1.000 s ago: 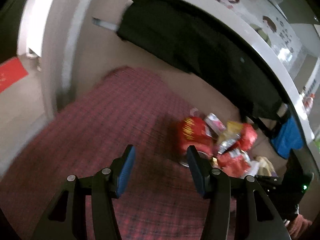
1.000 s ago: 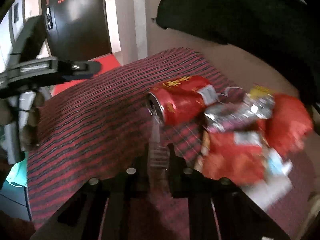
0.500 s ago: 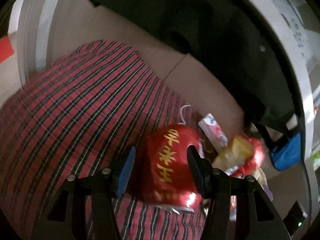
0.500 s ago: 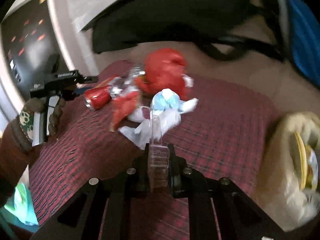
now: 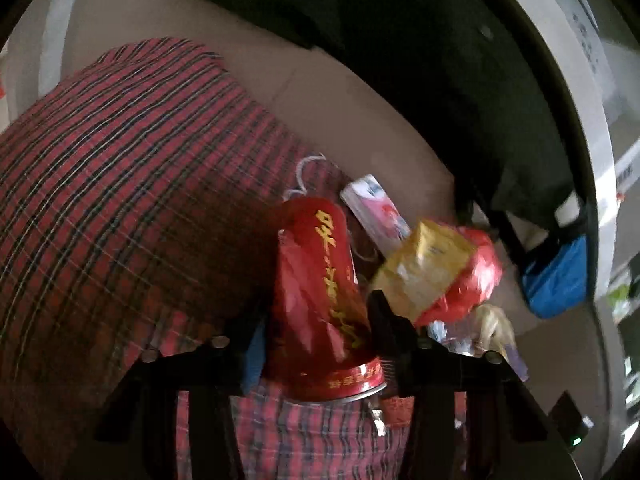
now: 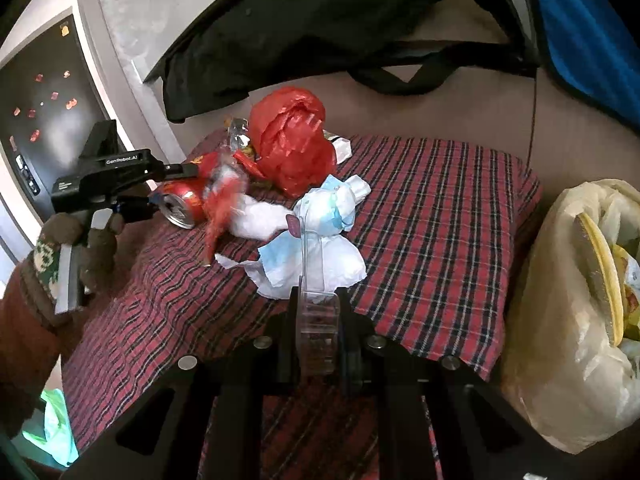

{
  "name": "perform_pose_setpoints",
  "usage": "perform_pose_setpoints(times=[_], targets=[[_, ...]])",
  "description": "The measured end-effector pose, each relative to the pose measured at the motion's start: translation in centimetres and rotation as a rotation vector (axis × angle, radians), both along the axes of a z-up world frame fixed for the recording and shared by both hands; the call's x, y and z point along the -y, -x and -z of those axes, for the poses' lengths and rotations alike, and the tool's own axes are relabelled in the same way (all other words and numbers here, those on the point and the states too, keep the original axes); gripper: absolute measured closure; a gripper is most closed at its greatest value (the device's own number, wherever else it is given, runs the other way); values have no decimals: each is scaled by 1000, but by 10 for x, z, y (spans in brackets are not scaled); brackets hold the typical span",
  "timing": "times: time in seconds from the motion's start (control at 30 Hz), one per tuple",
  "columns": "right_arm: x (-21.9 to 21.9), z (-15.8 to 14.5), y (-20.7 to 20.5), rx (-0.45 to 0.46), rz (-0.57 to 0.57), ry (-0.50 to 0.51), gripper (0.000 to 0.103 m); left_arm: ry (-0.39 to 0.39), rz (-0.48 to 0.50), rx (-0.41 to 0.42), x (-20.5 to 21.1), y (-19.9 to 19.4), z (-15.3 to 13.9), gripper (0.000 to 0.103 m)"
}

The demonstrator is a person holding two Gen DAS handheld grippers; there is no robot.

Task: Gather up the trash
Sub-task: 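Grasp the red soda can with the left tool while the right tool grasps a clear plastic piece, then carry the red can and clear plastic over the beige bin with both tools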

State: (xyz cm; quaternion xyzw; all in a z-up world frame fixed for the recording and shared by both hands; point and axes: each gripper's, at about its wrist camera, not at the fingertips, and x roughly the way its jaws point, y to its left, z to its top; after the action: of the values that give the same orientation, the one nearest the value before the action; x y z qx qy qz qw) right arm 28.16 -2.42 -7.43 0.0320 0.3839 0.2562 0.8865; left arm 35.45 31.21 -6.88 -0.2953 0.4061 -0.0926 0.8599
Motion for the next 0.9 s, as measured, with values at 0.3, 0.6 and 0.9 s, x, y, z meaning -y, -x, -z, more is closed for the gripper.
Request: perform_pose_setpoints(times=[0.3,0.6,0.9], targets=[[-8,-5,5,6,1,19,90,-226,-4,98,51,24,-31,66],[-9,-34,10,80,13,1,90,-347,-49,266,81,81,-80,103],[-7,-46,12,113,12,15,90,-216,1,279,68,96,-80,102]])
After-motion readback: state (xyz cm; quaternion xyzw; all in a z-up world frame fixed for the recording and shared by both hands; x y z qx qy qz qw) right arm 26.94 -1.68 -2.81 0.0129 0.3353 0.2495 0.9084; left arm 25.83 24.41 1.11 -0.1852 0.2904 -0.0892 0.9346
